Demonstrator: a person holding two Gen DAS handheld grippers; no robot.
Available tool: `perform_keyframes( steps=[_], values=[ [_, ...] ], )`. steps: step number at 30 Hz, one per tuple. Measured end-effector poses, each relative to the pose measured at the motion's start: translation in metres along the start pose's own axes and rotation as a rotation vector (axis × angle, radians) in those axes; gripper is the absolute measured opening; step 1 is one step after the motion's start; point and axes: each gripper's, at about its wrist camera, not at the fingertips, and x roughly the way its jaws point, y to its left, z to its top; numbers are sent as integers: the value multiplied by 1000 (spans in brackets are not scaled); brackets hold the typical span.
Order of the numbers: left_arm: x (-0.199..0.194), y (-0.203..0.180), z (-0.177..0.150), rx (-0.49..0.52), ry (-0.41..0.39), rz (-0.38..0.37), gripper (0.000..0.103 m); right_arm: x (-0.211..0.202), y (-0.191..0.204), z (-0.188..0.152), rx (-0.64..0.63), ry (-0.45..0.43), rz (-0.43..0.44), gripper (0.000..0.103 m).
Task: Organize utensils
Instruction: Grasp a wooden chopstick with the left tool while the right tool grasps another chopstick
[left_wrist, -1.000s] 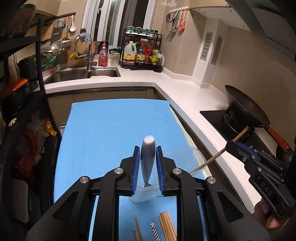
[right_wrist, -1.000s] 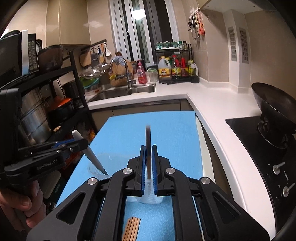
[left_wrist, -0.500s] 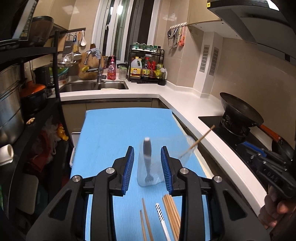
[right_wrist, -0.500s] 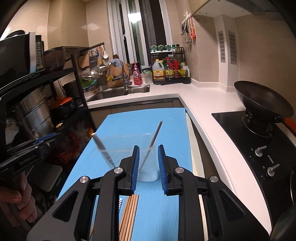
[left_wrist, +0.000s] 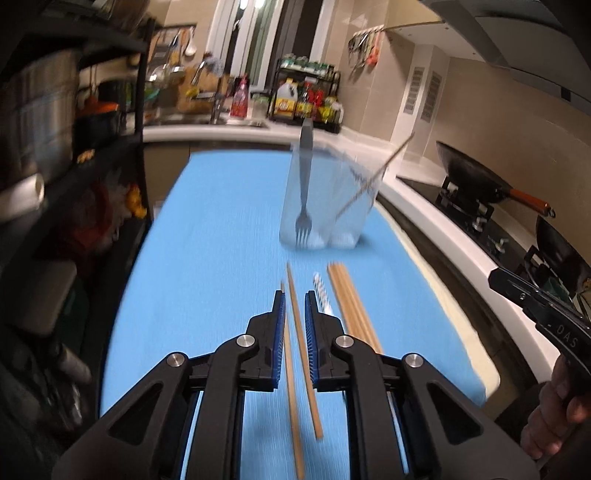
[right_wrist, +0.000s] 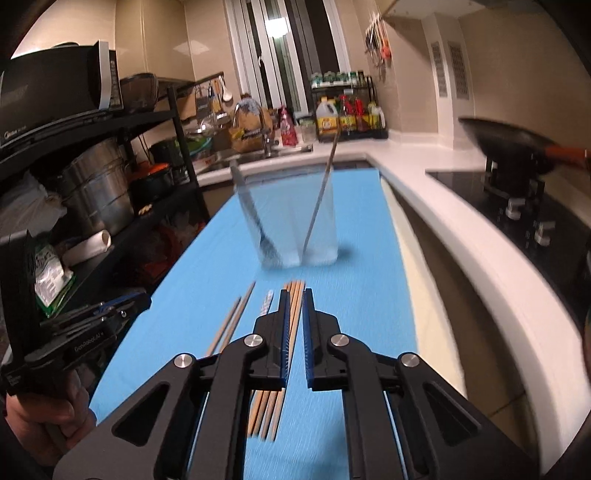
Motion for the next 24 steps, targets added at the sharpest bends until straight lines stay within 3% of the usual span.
perform_keyframes(
  steps=[4,6,8,11,24],
  values=[
    [5,4,-54,-25,73,20,11,17,-1,-52,55,75,12,8],
    [4,4,-68,-46,104,7,11,32,1,-72,60,149,-13,8],
    [3,3,-75,-52,114,1,11,43,5,-82,75,202,21,10],
    [3,3,-82,-49,122,2,11,53,18,-90,-5,225,-2,10],
    [16,-2,-96,-30,161,31,12,65,28,-97,-85,255,-68,10]
  ],
)
